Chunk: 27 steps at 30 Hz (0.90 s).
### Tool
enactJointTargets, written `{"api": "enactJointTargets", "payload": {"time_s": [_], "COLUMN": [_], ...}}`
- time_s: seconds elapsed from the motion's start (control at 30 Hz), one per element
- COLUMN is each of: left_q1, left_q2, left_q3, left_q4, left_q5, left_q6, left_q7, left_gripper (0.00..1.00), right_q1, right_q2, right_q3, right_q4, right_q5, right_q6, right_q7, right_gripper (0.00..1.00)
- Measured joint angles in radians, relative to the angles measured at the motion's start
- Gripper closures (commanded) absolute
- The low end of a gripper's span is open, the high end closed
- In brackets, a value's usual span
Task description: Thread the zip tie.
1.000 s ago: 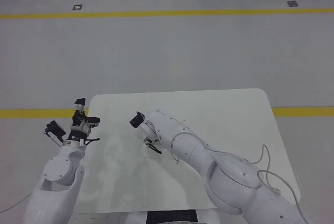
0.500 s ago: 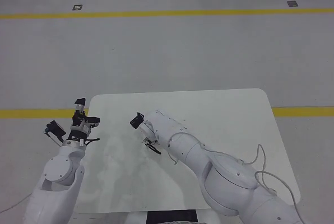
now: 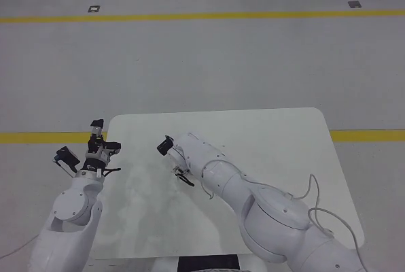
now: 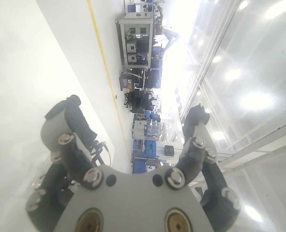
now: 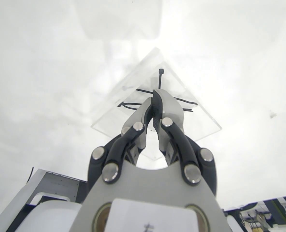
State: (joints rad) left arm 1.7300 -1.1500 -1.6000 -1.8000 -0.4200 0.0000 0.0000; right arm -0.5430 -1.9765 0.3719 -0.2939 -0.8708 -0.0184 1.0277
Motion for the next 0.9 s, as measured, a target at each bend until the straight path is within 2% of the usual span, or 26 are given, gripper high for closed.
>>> {"api": "enactJointTargets", "payload": {"time_s": [0.2, 0.23, 0.27, 0.37, 0.67, 0.9], "left_q1": [0.0, 0.0, 0.0, 0.0, 0.0, 0.0], "left_q2": [0.0, 0.0, 0.0, 0.0, 0.0, 0.0], "left_q3": [0.0, 0.0, 0.0, 0.0, 0.0, 0.0], "left_q4": [0.0, 0.0, 0.0, 0.0, 0.0, 0.0], "left_q5": [0.0, 0.0, 0.0, 0.0, 0.0, 0.0], "left_q6": [0.0, 0.0, 0.0, 0.0, 0.0, 0.0], "left_q7": [0.0, 0.0, 0.0, 0.0, 0.0, 0.0], "left_gripper": [0.0, 0.0, 0.0, 0.0, 0.0, 0.0], "right_q1": [0.012, 0.012, 0.012, 0.007, -0.005, -0.008], "right_q2": [-0.002, -0.002, -0.002, -0.002, -0.001, -0.001], "right_q3": [0.008, 0.009, 0.011, 0.012, 0.018, 0.026], "right_q4": [-0.001, -0.001, 0.0, 0.003, 0.006, 0.009], "right_q5": [-0.009, -0.011, -0.013, -0.019, -0.032, -0.034], "right_q6": [0.008, 0.01, 0.014, 0.02, 0.025, 0.018], "right_q7": [0.001, 0.001, 0.0, 0.001, -0.003, -0.003], "right_gripper": [1.0, 0.82, 0.76, 0.7, 0.74, 0.86]}}
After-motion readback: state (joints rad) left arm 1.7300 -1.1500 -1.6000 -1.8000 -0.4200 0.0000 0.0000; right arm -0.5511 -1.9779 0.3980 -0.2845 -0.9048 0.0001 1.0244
